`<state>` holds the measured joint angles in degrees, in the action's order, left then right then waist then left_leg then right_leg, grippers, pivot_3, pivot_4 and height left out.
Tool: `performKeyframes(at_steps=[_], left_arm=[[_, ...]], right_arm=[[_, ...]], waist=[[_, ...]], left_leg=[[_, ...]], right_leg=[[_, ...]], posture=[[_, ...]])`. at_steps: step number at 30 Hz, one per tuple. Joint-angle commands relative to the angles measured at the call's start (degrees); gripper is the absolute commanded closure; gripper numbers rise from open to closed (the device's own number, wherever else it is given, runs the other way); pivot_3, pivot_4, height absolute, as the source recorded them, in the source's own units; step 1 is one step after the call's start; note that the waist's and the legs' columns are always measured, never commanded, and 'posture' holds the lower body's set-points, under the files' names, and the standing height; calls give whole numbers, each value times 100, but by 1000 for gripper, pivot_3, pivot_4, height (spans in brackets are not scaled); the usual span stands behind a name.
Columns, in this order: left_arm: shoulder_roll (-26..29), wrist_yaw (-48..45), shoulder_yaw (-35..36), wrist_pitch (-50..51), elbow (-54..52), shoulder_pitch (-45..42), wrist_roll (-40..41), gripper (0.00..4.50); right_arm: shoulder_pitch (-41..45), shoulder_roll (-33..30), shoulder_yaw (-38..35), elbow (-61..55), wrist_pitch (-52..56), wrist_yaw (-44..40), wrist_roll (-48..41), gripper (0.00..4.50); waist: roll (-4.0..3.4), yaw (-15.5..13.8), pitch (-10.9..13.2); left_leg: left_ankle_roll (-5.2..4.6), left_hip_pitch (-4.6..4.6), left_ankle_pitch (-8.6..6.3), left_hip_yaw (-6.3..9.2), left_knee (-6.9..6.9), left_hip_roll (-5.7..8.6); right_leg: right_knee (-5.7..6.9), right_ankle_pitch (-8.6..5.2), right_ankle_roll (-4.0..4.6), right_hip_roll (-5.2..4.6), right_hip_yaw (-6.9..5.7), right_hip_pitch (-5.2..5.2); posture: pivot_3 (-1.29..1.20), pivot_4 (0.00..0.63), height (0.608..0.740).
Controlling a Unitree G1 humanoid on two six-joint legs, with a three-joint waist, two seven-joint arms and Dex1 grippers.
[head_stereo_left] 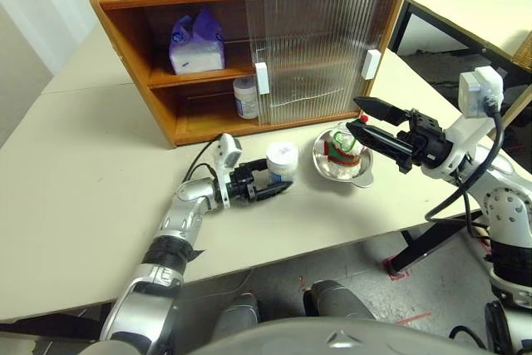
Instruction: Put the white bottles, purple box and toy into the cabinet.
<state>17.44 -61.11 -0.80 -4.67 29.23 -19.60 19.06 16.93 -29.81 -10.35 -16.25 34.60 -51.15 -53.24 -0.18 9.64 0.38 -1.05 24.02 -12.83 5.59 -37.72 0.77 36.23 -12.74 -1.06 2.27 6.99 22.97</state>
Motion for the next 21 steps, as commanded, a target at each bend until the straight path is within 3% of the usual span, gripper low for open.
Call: performKeyframes(at_steps=[1,7,21], left_arm=[[-63,696,543,327,-371,48,340,1419],[-135,1420,880,604,-672,84,409,1419],[-139,3018,1046,-85,818,-938,-343,1419]], right_arm=[[54,53,51,40,-20,-48,15,0],[150,113,111,142,-19,-115,53,0],[180,137,113,173,-22,-165,101,0]], waist=[[0,2,0],[0,-45,0],[2,-192,1]], left_leg=[[-1,0,0,0,0,0],[-34,1,19,-5,0,9],[-41,0,22,-8,-4,8]], right_leg=[[0,-2,-2,0,0,0],[-4,-17,-18,1,2,-5],[-2,-7,-7,2,2,-7]], posture=[[-218,8,740],[-190,13,740],[-196,7,740]])
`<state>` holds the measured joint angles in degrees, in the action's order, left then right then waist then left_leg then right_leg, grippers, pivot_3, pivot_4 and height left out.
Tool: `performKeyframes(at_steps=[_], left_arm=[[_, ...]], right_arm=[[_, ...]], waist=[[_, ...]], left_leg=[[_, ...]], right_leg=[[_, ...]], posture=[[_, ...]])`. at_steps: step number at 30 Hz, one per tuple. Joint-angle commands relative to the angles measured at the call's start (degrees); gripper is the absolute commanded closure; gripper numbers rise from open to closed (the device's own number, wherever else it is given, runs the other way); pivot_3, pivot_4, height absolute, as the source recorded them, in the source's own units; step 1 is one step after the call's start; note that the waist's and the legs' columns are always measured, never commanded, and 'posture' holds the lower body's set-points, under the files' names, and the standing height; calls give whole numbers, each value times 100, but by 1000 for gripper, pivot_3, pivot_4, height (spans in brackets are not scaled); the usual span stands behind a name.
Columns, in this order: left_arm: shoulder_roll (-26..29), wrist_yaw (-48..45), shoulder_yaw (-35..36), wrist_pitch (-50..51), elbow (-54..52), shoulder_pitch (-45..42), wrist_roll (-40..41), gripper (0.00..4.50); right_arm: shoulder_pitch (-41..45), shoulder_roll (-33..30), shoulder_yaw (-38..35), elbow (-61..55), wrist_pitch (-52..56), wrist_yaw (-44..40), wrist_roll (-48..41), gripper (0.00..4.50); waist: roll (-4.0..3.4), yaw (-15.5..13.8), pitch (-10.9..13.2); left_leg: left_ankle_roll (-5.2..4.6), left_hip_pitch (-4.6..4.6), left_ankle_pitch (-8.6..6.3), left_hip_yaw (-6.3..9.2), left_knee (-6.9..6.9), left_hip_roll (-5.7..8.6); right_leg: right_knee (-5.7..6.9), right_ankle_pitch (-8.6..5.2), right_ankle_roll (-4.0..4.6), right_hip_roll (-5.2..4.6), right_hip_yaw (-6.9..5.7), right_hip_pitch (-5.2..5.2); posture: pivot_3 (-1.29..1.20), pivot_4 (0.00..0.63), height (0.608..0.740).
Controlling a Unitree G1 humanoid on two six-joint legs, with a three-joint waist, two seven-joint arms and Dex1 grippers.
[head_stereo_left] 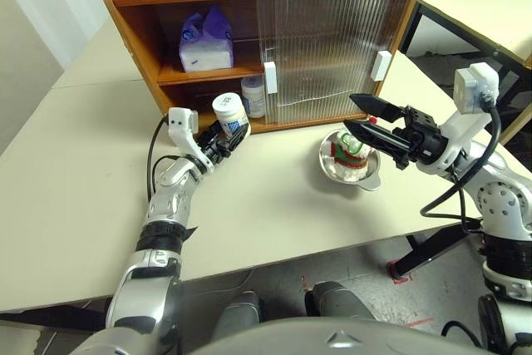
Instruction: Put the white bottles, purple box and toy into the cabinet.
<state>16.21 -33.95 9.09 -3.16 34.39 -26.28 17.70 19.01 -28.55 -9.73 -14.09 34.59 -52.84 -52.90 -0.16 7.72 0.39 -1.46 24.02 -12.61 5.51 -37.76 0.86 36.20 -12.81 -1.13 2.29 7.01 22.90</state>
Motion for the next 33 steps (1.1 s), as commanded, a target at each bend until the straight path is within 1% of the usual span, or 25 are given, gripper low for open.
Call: performKeyframes(at_steps=[1,11,19,25,33], left_arm=[[-29,450,58,-242,412,-342,-261,1419],[-124,1556,233,-418,1556,-1034,-513,1419],[-69,2180,177,-773,2349,-1426,-854,1419],[-175,2881,211,-927,3041,-1846,-1018,1419],[-322,3118,181,-994,3501,-2205,-1077,1419]], right_arm=[[-39,16,48,-52,-24,14,68,0],[-60,28,40,-90,-23,38,64,0],[-66,12,31,-108,-16,38,61,0],[-112,-19,3,-164,12,53,39,0],[-150,-54,-28,-224,29,85,7,0]], waist=[[0,-2,0],[3,4,2],[3,8,2],[4,9,2],[7,27,4]], left_leg=[[-1,0,1,-1,0,0],[-23,-6,15,-6,-7,14],[-37,-11,24,-4,-17,48],[-50,-11,32,-2,-17,72],[-61,-11,38,-9,-20,93]], right_leg=[[0,1,0,0,0,0],[0,10,-19,9,1,-11],[-1,18,-34,3,5,-26],[-1,17,-47,5,5,-30],[-4,18,-80,-1,3,-36]], posture=[[-199,7,740],[-202,4,740],[-209,1,740],[-217,1,740],[-229,2,740]])
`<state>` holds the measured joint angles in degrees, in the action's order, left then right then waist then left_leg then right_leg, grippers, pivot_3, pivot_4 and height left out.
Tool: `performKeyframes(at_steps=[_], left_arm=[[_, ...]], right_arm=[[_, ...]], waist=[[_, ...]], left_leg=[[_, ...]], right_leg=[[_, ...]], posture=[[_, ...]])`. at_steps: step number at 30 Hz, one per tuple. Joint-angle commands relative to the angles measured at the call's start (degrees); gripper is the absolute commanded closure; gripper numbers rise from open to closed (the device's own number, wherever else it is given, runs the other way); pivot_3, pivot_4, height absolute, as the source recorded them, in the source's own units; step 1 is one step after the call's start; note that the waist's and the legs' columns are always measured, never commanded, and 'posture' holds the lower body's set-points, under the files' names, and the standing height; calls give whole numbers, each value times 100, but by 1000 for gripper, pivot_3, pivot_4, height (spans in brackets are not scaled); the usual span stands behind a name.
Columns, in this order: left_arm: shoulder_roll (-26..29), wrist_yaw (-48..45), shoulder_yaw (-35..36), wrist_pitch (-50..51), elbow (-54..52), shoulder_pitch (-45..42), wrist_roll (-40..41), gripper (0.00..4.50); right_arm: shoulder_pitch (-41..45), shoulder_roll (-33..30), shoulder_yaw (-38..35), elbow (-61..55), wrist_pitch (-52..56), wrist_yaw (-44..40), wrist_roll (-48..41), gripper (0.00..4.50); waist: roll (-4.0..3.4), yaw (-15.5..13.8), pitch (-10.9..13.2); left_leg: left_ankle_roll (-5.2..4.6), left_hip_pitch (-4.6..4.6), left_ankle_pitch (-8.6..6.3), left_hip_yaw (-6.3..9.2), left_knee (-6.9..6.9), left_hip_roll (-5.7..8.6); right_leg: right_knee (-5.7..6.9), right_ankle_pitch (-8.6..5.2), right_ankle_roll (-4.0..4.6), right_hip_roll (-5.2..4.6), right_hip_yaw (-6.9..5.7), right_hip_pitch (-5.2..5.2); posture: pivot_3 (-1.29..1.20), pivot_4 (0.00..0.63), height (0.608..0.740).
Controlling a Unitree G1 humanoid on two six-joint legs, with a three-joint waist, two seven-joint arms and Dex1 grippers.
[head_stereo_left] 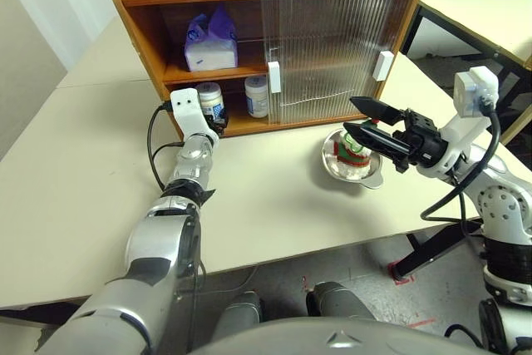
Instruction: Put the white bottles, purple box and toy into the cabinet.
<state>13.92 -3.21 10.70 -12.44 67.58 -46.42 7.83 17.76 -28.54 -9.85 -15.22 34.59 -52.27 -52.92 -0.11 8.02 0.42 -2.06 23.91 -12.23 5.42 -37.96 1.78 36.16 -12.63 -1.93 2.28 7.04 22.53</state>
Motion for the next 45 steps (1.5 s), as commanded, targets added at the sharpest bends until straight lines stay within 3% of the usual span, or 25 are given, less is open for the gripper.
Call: performKeyframes(at_steps=[1,10,14,26,35,45], left_arm=[[-110,52,19,-68,223,-219,-96,1419],[-174,207,50,-31,457,-410,-187,1419],[-120,296,30,-40,495,-398,-248,34],[-133,-140,204,-372,-32,8,-52,12],[-156,-537,-14,94,-1966,1109,-79,12],[-91,-2060,-1124,1598,-5152,2507,63,12]], right_arm=[[-29,-58,-20,-121,34,35,2,0],[-80,-81,-30,-208,64,111,-46,0],[-97,-89,-36,-231,76,133,-67,0],[-26,-49,39,-126,46,100,-47,0],[170,45,172,163,-19,-81,71,0],[278,124,228,318,-84,-189,170,0]], waist=[[2,-2,1],[6,67,4],[7,113,5],[8,143,5],[10,77,7],[10,-173,6]], left_leg=[[-2,0,1,0,-1,2],[-5,0,3,-14,-4,4],[-6,-1,3,-18,-5,6],[-5,-1,3,-19,-4,18],[-1,-1,2,-13,-3,55],[84,0,-48,-11,-2,12]], right_leg=[[0,1,-2,0,-2,-1],[-2,5,-12,2,-11,-2],[-2,6,-13,2,-10,-2],[-3,6,-15,3,-9,-2],[-3,5,-15,3,-10,-1],[-3,6,9,-6,4,4]], posture=[[-233,4,740],[-240,8,740],[-238,9,740],[-214,15,740],[-167,13,740],[-153,6,740]])
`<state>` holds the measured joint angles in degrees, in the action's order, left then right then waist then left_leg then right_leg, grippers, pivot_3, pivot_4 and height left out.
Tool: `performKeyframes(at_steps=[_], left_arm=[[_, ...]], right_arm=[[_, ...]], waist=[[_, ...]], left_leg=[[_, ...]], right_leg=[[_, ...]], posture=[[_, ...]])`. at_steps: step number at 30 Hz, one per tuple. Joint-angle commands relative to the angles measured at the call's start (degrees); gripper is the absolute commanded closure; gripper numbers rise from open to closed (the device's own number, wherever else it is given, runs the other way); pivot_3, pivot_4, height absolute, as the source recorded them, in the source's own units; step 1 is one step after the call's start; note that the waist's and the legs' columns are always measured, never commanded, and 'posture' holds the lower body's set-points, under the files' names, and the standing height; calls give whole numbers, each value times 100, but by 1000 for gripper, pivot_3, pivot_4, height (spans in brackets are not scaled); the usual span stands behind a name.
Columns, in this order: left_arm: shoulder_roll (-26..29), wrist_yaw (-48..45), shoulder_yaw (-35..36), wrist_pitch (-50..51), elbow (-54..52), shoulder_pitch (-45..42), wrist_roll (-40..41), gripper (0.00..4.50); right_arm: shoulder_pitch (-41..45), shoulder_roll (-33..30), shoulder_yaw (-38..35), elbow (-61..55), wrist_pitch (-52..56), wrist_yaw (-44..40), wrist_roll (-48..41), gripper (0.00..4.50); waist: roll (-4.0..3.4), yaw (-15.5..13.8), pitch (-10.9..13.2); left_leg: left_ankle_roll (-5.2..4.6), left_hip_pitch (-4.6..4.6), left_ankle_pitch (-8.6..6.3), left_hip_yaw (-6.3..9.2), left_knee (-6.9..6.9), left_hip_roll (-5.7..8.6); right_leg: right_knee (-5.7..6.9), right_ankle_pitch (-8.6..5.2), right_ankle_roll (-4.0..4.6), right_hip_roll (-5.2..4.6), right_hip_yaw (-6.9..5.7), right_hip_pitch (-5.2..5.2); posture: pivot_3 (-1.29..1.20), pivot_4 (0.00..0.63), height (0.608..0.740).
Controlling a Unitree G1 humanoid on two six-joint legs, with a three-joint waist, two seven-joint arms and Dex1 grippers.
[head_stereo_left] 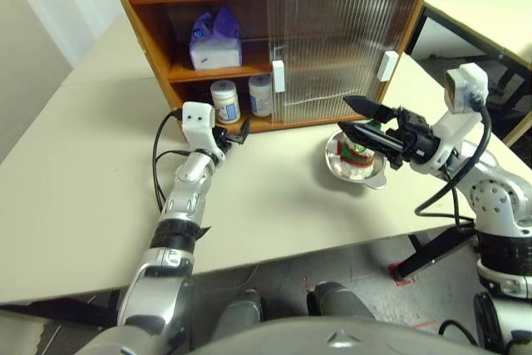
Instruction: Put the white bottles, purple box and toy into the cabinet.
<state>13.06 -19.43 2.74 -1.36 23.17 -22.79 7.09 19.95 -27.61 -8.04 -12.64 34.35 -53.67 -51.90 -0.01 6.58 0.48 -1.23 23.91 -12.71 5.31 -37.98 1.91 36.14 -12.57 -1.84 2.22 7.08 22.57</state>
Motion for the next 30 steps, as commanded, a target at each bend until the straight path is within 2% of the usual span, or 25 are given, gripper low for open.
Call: performKeyframes(at_steps=[1,3,7,14,20,22,30], left_arm=[[-50,-595,-471,727,-1029,209,220,202],[-123,-824,-728,1091,-1514,265,333,573],[-340,-908,-1038,1534,-1962,134,383,1981],[-1066,-304,-1140,1472,-1485,-605,115,4447],[-1557,407,-1104,1160,-819,-1090,-212,4483],[-1754,716,-1059,987,-440,-1287,-324,4483],[-2038,1837,-718,389,458,-1595,-622,4483]], right_arm=[[56,40,46,59,-63,-55,76,0],[46,57,46,54,-75,-65,89,0],[1,88,40,23,-104,-67,107,0],[-133,117,21,-78,-158,-38,118,0],[-144,135,10,-105,-167,-7,122,0],[-164,119,-7,-136,-149,2,104,0],[-213,4,-83,-214,-69,53,40,0]], waist=[[0,-53,0],[0,-85,0],[-1,-95,-2],[-1,-84,-2],[0,-37,-1],[1,-33,-1],[2,51,1]], left_leg=[[1,0,-1,0,0,-4],[4,0,-2,2,0,-12],[18,-4,-10,5,0,-26],[20,-11,-11,6,0,-47],[7,-18,-4,3,-2,-47],[-45,-19,26,3,-3,-47],[-63,-20,36,4,-2,-39]], right_leg=[[0,6,21,-2,6,2],[-1,7,39,-7,15,4],[1,10,46,-23,13,5],[4,11,45,-14,5,1],[1,6,34,-11,8,-10],[1,4,31,-9,8,-13],[-1,-2,14,-4,9,-19]], posture=[[-153,6,740],[-158,4,740],[-169,0,740],[-193,0,740],[-196,0,740],[-203,0,740],[-215,2,740]])
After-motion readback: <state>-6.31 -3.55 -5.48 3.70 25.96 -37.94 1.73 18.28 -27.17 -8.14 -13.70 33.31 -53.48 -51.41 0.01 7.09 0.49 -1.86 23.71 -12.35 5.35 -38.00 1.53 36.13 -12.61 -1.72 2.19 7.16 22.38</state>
